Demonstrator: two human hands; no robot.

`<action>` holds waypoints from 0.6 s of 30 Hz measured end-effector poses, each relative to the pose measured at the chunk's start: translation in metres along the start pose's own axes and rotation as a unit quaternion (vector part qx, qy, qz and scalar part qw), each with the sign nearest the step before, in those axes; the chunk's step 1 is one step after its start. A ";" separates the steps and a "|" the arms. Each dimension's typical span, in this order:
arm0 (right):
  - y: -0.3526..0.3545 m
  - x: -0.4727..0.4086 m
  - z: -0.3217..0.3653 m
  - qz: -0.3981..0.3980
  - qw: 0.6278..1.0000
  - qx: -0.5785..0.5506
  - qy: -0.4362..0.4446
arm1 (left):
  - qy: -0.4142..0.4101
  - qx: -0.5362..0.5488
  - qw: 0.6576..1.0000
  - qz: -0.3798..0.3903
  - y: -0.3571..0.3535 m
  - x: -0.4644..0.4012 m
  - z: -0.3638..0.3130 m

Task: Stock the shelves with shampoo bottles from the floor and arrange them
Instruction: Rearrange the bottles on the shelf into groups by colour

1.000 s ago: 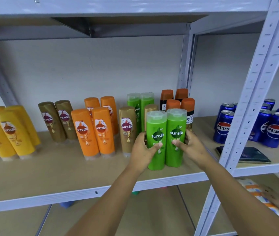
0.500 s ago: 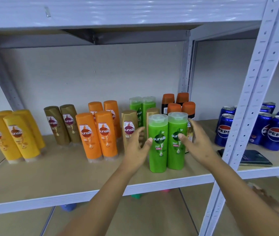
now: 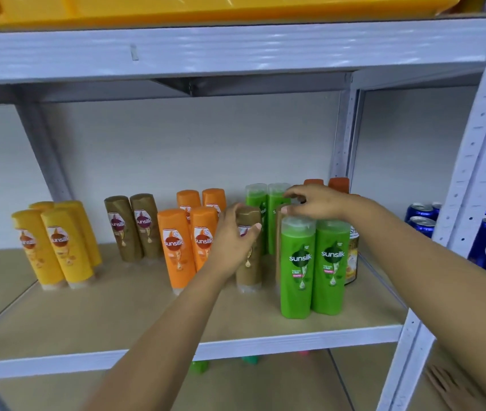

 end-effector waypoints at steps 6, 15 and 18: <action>-0.002 -0.027 -0.006 0.076 0.996 -0.030 -0.036 | 0.050 0.064 0.997 -0.003 -0.008 -0.003 0.016; -0.009 -0.043 -0.021 0.138 0.984 -0.070 -0.084 | 0.116 0.140 0.983 0.004 -0.014 -0.007 0.032; -0.012 -0.044 -0.019 0.164 0.982 -0.049 -0.078 | 0.130 0.147 0.980 0.015 -0.017 -0.007 0.037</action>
Point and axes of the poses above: each hand's wrist, its own x-axis away from the middle knuckle, its own y-axis out of the back of the hand, z = x × y, the point moved 5 cm from there along -x, towards the middle knuckle, and after that the axes turned 3 degrees about x, right-handed, at the moved point
